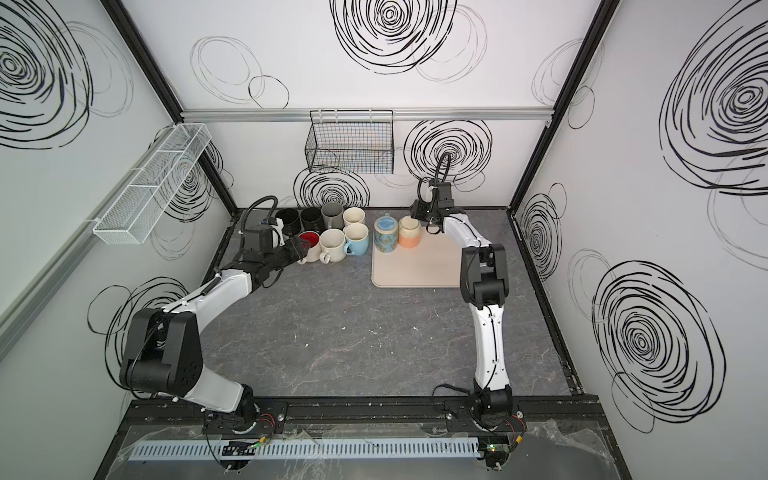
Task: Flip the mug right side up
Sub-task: 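Move the right gripper over the upside-down peach mug on the tray while left withdraws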
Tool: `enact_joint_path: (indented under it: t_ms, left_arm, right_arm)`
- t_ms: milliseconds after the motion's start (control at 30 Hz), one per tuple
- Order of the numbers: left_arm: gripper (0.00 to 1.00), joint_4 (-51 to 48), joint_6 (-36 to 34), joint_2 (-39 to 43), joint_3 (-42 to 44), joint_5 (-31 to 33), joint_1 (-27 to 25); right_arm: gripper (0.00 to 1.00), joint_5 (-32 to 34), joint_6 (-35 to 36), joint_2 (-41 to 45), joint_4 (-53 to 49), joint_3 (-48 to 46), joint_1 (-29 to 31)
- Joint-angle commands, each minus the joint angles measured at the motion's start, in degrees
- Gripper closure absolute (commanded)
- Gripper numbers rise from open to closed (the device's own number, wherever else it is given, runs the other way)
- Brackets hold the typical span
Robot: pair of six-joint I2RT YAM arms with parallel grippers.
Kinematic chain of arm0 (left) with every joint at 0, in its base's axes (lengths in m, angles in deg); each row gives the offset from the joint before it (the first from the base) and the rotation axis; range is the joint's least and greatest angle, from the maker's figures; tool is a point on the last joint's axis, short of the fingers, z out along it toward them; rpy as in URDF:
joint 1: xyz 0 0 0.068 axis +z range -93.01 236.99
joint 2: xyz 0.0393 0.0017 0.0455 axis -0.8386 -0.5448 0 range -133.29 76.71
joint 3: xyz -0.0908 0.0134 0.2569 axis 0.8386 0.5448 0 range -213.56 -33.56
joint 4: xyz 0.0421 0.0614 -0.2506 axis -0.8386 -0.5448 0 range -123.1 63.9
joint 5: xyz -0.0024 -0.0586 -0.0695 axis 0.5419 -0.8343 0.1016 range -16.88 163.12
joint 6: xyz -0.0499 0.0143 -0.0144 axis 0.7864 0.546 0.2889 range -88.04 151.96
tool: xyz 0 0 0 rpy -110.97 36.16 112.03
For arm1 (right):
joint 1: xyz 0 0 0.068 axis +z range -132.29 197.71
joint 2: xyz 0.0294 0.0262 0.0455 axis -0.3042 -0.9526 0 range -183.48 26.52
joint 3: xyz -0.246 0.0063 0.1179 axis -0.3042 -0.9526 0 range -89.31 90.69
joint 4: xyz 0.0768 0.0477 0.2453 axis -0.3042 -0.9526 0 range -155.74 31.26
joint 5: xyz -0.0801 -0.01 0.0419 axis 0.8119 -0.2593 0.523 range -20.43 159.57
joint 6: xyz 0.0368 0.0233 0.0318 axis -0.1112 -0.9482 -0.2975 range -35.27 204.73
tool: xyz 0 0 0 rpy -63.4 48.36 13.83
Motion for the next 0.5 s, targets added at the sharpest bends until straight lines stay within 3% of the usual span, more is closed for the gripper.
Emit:
enact_joint_path:
  t_ms: [0, 167, 467]
  left_arm:
    - [0.43, 1.4, -0.6, 1.2, -0.1, -0.3, -1.8]
    - [0.43, 2.3, 0.2, 1.0, -0.4, -0.4, -3.4]
    - [0.43, 3.4, 0.6, 0.5, 0.5, -0.7, -5.5]
  right_arm:
    - [0.47, -2.9, 2.5, -1.5, -4.8, 3.4, 0.4]
    - [0.48, -2.2, 5.7, 0.9, -6.1, -0.8, 0.2]
    - [0.52, -2.9, 7.8, 10.9, -3.9, -17.7, -0.8]
